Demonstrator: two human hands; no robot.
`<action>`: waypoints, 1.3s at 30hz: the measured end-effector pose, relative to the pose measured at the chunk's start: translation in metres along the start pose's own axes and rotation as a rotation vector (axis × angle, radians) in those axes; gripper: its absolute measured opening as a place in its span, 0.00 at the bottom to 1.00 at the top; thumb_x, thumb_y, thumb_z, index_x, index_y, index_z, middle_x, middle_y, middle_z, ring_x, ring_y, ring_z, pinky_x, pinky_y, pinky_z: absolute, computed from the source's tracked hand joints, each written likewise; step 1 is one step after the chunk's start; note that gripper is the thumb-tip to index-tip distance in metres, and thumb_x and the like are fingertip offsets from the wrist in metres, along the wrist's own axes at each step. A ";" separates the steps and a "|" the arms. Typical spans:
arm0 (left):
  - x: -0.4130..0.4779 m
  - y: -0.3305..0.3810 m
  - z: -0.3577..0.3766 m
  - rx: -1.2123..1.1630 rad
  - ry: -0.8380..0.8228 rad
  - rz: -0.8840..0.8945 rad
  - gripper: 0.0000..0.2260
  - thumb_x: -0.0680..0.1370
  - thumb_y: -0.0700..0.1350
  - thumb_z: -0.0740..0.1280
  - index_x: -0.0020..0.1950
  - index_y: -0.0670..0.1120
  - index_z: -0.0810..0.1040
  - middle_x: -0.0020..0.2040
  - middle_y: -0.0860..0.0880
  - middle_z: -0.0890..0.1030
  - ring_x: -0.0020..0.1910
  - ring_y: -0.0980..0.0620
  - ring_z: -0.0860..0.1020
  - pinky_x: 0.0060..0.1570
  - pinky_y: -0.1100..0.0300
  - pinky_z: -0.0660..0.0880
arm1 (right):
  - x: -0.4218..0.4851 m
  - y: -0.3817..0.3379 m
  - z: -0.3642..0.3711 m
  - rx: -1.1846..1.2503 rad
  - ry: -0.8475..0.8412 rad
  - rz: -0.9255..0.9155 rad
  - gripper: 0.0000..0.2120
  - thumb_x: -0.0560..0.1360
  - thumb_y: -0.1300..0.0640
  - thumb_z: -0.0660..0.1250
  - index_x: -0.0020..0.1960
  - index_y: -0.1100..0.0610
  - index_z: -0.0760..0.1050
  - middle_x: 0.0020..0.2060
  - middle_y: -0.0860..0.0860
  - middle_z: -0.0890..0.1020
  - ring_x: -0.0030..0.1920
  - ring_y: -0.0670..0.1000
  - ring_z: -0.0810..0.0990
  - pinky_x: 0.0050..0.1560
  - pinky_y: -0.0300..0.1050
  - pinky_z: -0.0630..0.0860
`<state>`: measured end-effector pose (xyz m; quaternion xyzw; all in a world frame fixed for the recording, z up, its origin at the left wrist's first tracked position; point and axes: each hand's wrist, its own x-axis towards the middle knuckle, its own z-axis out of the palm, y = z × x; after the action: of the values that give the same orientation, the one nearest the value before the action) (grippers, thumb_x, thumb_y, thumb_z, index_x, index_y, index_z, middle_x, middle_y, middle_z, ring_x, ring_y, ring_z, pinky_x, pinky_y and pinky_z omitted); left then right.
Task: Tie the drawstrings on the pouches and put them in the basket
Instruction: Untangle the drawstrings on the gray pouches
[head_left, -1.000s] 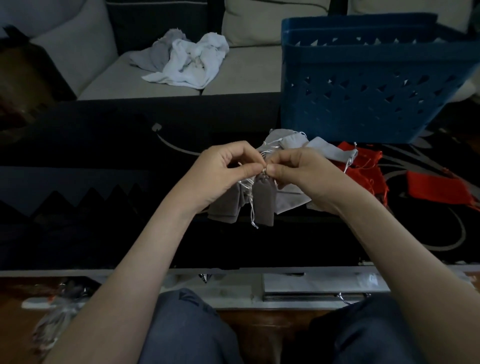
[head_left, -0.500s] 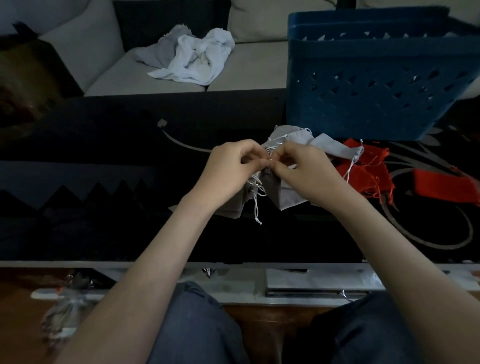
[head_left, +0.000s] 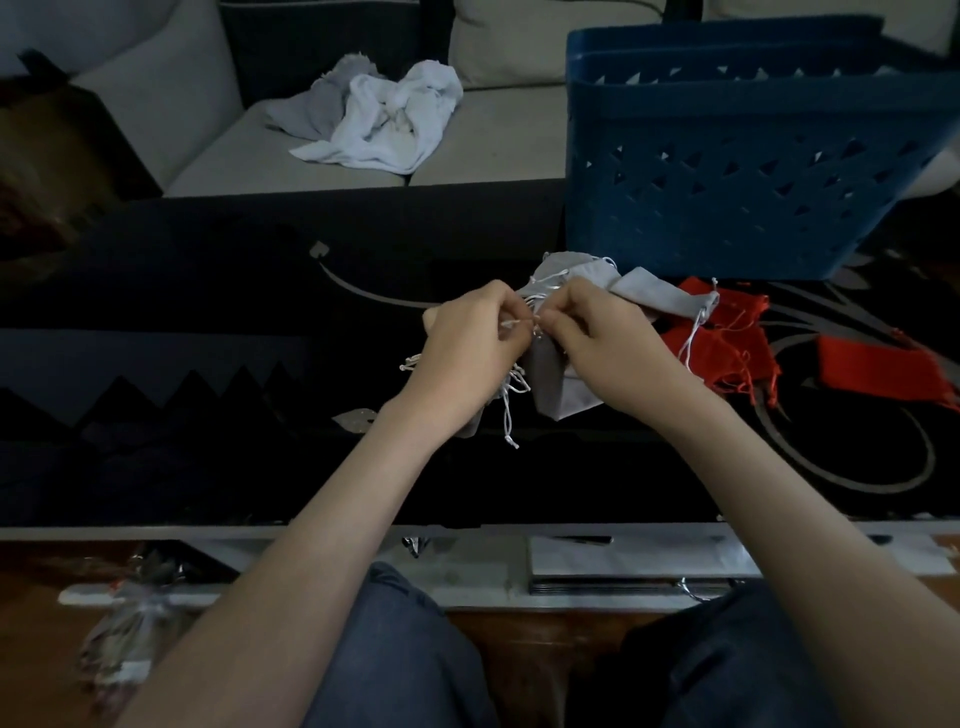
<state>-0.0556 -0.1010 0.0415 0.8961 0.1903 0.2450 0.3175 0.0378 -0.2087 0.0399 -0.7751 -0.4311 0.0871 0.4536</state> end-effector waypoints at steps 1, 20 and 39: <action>-0.001 -0.001 0.001 -0.019 0.021 0.009 0.02 0.77 0.44 0.66 0.46 0.51 0.75 0.37 0.60 0.74 0.39 0.64 0.74 0.57 0.45 0.72 | 0.000 -0.001 0.000 0.053 0.001 0.011 0.06 0.80 0.61 0.59 0.47 0.59 0.73 0.36 0.48 0.76 0.37 0.43 0.74 0.39 0.31 0.69; -0.013 -0.007 0.009 -0.127 0.297 0.236 0.02 0.76 0.41 0.68 0.45 0.44 0.78 0.39 0.55 0.78 0.41 0.57 0.77 0.48 0.44 0.75 | -0.003 -0.012 -0.010 0.286 -0.029 0.077 0.09 0.79 0.63 0.62 0.46 0.53 0.78 0.37 0.58 0.80 0.28 0.45 0.72 0.30 0.45 0.71; -0.010 -0.006 0.011 0.093 0.472 -0.013 0.14 0.72 0.52 0.73 0.50 0.46 0.74 0.45 0.54 0.72 0.47 0.56 0.70 0.50 0.59 0.59 | 0.002 -0.005 -0.007 0.073 -0.079 0.001 0.10 0.78 0.64 0.61 0.43 0.50 0.73 0.31 0.46 0.77 0.31 0.40 0.74 0.38 0.32 0.72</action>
<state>-0.0584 -0.1067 0.0265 0.8265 0.2759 0.4365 0.2241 0.0396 -0.2110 0.0484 -0.7542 -0.4449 0.1334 0.4640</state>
